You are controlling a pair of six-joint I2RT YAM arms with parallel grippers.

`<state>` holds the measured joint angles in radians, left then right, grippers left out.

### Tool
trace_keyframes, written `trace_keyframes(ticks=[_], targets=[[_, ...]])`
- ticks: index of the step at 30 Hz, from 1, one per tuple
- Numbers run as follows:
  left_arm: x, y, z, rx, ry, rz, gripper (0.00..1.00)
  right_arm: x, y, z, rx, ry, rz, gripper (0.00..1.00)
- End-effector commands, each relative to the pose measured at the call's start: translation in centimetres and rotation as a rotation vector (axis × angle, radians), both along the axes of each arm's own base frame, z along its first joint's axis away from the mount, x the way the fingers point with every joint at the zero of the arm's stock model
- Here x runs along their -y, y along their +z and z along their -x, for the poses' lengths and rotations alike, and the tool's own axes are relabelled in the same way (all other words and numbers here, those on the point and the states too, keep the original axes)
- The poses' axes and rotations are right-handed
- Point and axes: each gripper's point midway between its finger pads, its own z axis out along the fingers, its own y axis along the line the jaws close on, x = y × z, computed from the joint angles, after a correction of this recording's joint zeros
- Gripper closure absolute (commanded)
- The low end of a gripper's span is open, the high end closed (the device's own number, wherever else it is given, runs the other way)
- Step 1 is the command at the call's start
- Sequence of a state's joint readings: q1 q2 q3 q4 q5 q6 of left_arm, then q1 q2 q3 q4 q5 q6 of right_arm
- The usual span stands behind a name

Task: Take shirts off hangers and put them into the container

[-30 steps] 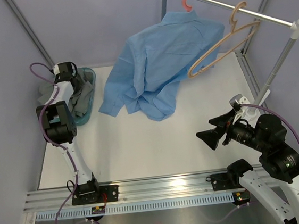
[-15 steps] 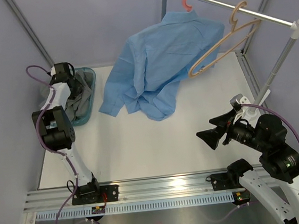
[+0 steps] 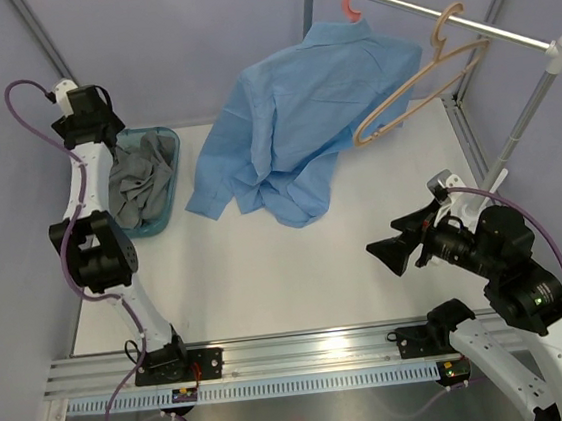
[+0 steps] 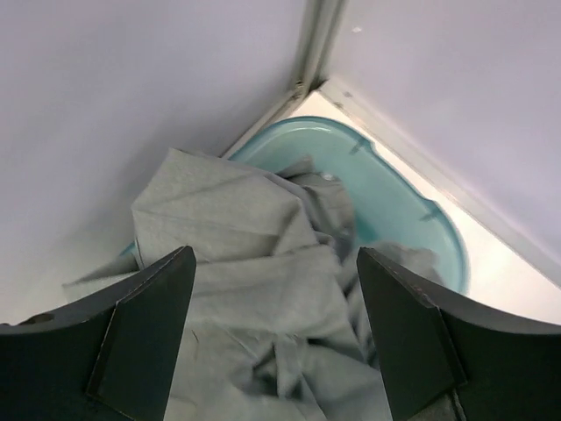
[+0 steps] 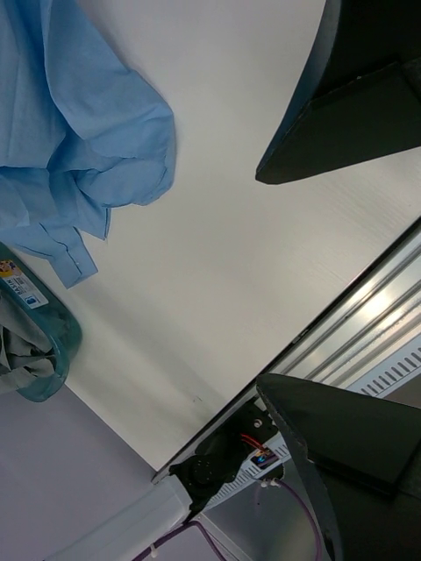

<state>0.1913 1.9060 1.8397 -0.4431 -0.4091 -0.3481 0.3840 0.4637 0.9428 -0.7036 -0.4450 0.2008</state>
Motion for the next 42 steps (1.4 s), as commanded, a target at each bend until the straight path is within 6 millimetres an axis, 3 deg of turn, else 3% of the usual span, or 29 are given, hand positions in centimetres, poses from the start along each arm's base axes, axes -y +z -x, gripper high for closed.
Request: trace_keyframes(ticks=[1,9,16,19,26,31,34,42], targets=[[-2.8,-3.4,-1.3,-0.080,0.049,-0.050,0.20,0.0,1.3,0.1,0.030,0.002,0.004,0.01],[-3.6,-6.7,-2.7,-0.102,0.069,-0.029,0.20,0.1,0.9,0.0,-0.003,-0.008,0.012,0.01],[-3.7,-11.4,-3.8,-0.175,0.020,0.009,0.23,0.1,0.7,0.0,-0.012,-0.009,0.012,0.00],[-2.7,-13.0,-4.3,-0.194,-0.042,0.043,0.30,0.0,0.6,-0.1,-0.015,-0.008,0.011,0.01],[0.1,-14.0,-5.6,-0.191,-0.181,0.105,0.51,0.0,0.5,-0.2,-0.015,-0.006,0.012,0.00],[4.3,-14.3,-6.5,-0.202,-0.328,0.118,0.53,-0.2,0.4,-0.3,-0.020,0.002,0.009,0.01],[5.9,-15.0,-6.4,-0.212,-0.353,0.143,0.53,-0.2,0.5,-0.3,-0.014,0.004,0.006,0.01],[6.5,-19.2,-4.0,-0.309,-0.306,0.230,0.54,-0.2,0.3,-0.2,-0.007,0.008,0.008,0.01]])
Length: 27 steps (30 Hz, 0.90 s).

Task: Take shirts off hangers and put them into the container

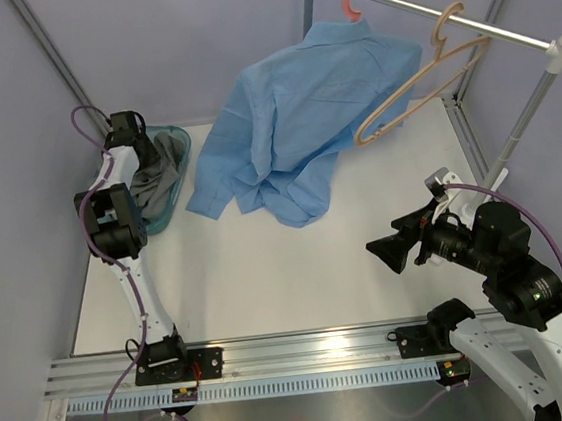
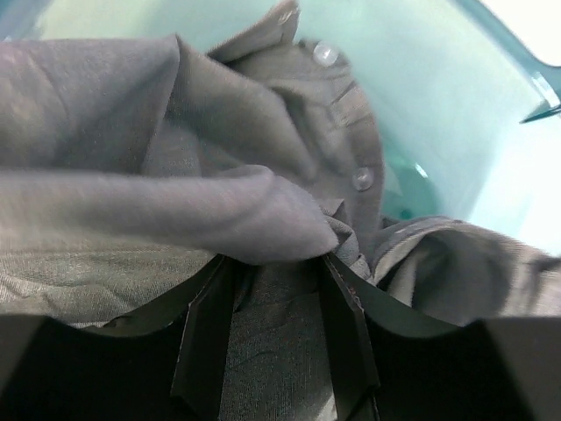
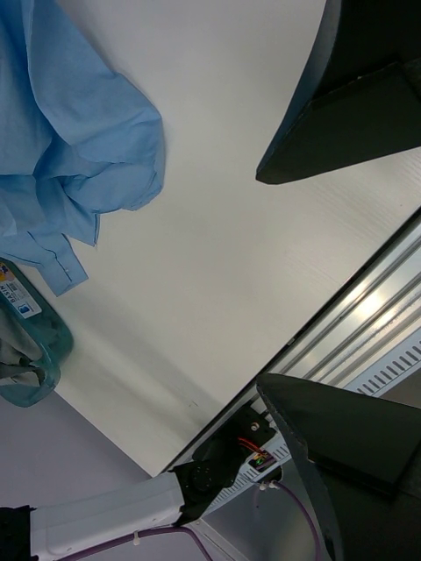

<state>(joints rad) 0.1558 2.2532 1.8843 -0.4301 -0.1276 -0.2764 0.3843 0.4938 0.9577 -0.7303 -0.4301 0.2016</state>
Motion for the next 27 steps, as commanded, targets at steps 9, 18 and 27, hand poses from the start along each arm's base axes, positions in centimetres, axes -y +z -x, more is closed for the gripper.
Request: trace_keyframes(ticks=[9,18,27], targets=[[1.0,2.5,1.5,0.001,0.005,0.075,0.39,-0.3,1.4,0.4,0.056,0.031,-0.011,0.01],[-1.3,17.4,2.0,0.272,0.086,-0.075,0.23,-0.6,1.1,-0.1,0.033,0.038,-0.007,0.01],[-5.8,19.7,0.6,0.399,0.270,-0.193,0.20,-1.0,0.6,-0.8,-0.013,0.037,0.000,0.01]])
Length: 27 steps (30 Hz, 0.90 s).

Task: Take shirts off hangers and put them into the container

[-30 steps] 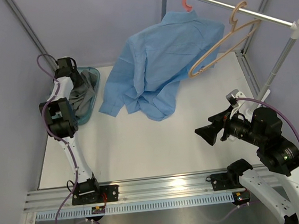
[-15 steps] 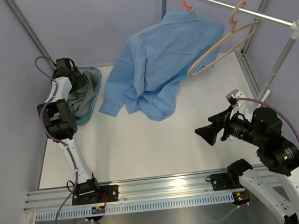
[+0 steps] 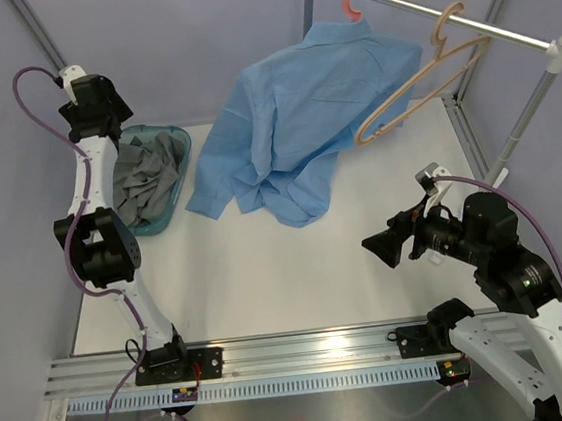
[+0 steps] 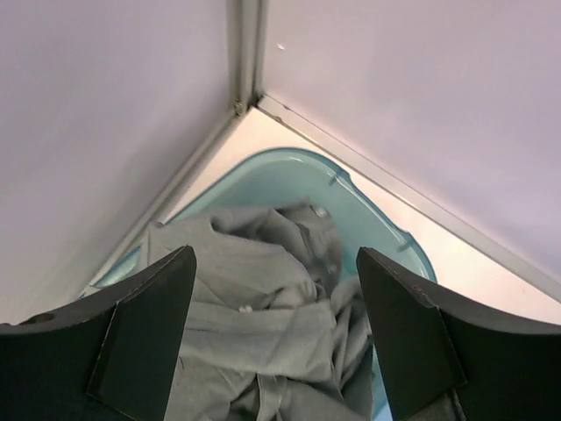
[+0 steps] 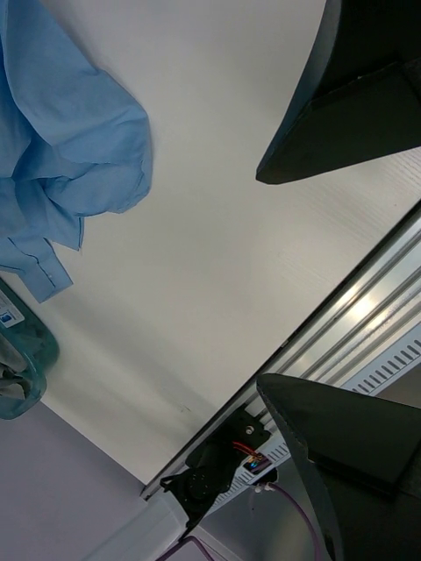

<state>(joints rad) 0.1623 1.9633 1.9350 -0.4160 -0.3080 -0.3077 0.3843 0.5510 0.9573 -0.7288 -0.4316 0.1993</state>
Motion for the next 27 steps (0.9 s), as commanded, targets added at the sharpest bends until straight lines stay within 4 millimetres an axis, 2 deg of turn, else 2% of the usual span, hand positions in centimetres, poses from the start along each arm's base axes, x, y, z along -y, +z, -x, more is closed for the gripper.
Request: trace_keyframes(ticks=[1,2,3,5,6,9,10,13,17,21,22,23,24,26,27], targets=[[-3.1,0.4,-1.1,0.061,0.124,-0.046,0.18,-0.5,1.5,0.1,0.034,0.031,-0.023,0.01],[-3.4,0.7,-1.6,0.075,0.130,-0.047,0.18,-0.6,1.5,0.1,0.031,0.032,-0.024,0.00],[-3.8,-0.5,-2.1,0.061,0.137,-0.042,0.17,-0.6,1.4,0.0,0.023,0.031,-0.023,0.01],[-4.2,-1.0,-2.8,0.069,0.141,-0.041,0.14,-0.7,1.3,0.0,0.015,0.032,-0.021,0.01],[-4.7,-2.5,-3.2,0.048,0.148,-0.036,0.13,-0.7,1.1,-0.1,0.006,0.033,-0.018,0.01],[-5.5,-4.3,-3.8,0.031,0.157,-0.023,0.07,-0.7,1.1,-0.1,0.002,0.033,-0.016,0.01],[-5.6,-5.8,-4.1,0.009,0.154,-0.014,0.06,-0.7,1.0,-0.1,-0.001,0.033,-0.015,0.01],[-5.9,-8.2,-4.5,-0.021,0.147,0.006,0.01,-0.8,0.9,-0.1,-0.010,0.037,-0.016,0.01],[-5.9,-9.7,-4.8,-0.038,0.126,-0.002,0.01,-0.9,0.7,-0.1,-0.017,0.042,-0.017,0.01],[-5.5,-10.5,-5.0,-0.049,0.095,0.000,0.15,-1.0,0.5,-0.2,-0.023,0.043,-0.018,0.00],[-5.4,-10.5,-5.0,-0.048,0.088,0.003,0.26,-1.0,0.5,-0.2,-0.022,0.044,-0.020,0.01],[-5.3,-10.7,-5.0,-0.052,0.084,0.006,0.33,-1.1,0.4,-0.2,-0.026,0.044,-0.022,0.01],[-5.0,-10.5,-5.0,-0.048,0.071,0.010,0.45,-1.1,0.6,-0.2,-0.021,0.047,-0.025,0.01],[-4.6,-10.8,-4.8,-0.053,0.059,0.018,0.62,-1.2,0.6,-0.1,-0.018,0.050,-0.027,0.01],[-4.2,-10.2,-4.7,-0.047,0.053,0.017,0.71,-1.1,0.7,-0.1,-0.016,0.049,-0.028,0.00]])
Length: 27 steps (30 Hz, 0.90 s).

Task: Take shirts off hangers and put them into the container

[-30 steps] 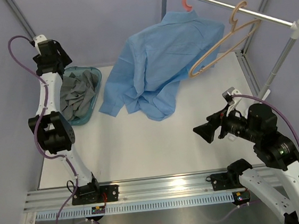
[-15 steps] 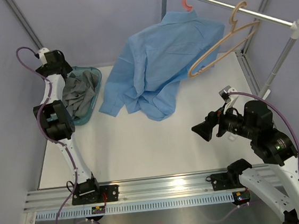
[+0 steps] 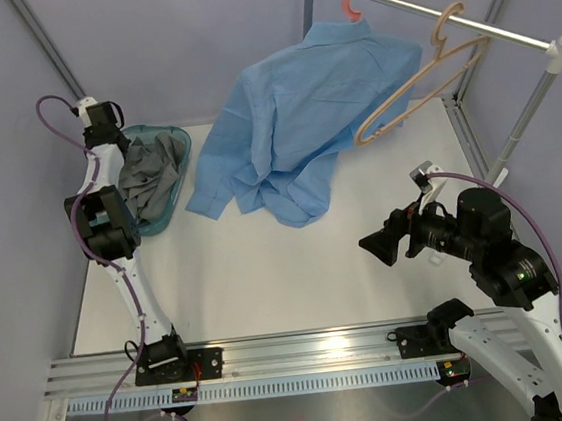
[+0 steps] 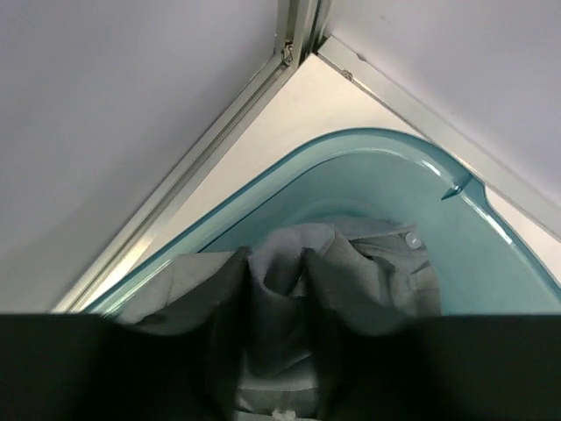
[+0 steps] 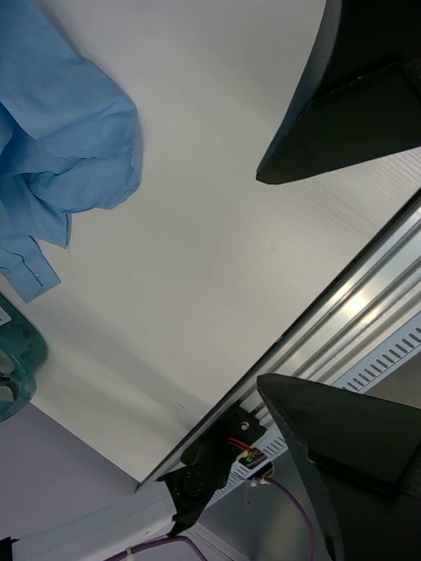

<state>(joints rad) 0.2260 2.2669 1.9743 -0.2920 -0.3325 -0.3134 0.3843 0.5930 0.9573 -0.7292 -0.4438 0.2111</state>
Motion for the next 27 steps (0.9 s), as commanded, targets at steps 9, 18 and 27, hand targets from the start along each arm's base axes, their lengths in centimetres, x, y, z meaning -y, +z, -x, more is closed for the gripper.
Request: trace_keyframes(ticks=[9,18,27], targets=[[5.5,1.6,2.4,0.051,-0.078,0.094,1.00,-0.5,1.8,0.7,0.063,0.041,-0.044,0.01],[6.6,-6.2,4.5,-0.147,-0.032,0.213,0.92,-0.5,1.3,0.9,0.069,0.048,-0.045,0.00],[6.7,-8.7,5.2,-0.245,-0.060,0.242,0.53,-0.4,1.3,1.0,0.082,0.046,-0.042,0.01]])
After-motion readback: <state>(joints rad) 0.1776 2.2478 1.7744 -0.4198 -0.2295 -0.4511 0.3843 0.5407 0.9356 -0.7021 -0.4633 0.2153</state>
